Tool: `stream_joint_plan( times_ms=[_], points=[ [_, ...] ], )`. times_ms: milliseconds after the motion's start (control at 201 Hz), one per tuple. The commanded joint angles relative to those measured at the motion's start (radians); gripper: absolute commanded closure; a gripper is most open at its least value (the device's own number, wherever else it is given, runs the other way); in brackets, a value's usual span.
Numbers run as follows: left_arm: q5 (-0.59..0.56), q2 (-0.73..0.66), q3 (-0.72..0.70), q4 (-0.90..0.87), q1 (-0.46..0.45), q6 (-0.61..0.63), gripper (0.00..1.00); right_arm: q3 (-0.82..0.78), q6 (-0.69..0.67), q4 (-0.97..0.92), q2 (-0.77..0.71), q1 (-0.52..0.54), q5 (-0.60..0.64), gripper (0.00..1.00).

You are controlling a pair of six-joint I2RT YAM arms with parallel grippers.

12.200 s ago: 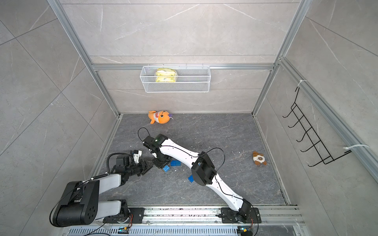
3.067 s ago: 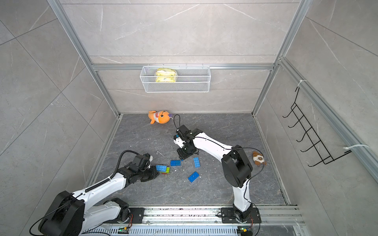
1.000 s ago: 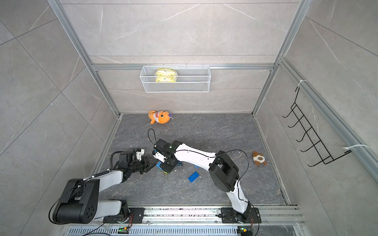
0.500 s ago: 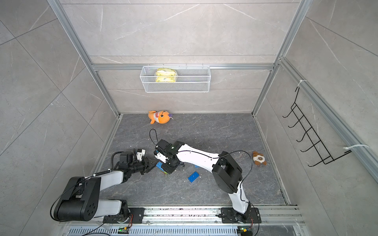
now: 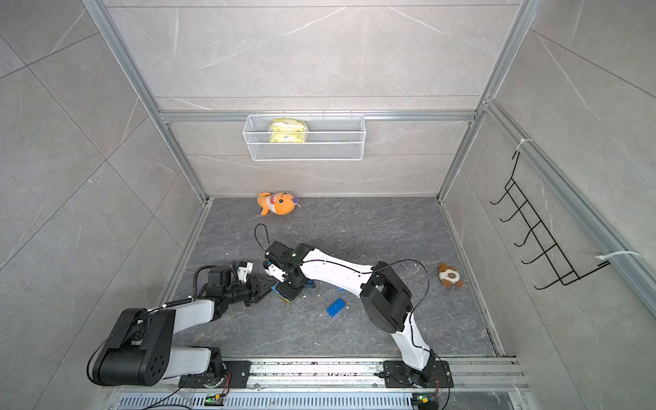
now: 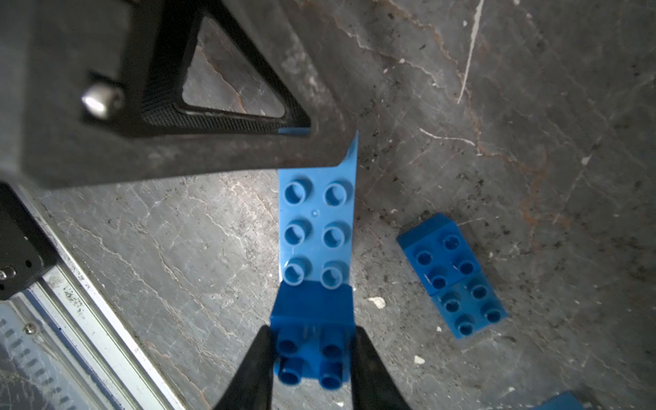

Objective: Assemble a heart with lego
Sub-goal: Assemble the lego brick with the lego brick.

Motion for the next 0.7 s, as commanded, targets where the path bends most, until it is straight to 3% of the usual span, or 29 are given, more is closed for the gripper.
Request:
stream_joint_plan(
  times_ms=[0,698],
  points=[
    [0.027,-0.018,-0.006,0.011,-0.004,0.0,0.59,-0.016,0.022,-0.018,-0.056,0.006,0.021,0.79],
    [0.029,-0.031,-0.014,0.011,-0.005,-0.003,0.6,0.004,0.022,-0.051,0.01,0.006,0.006,0.79]
  ],
)
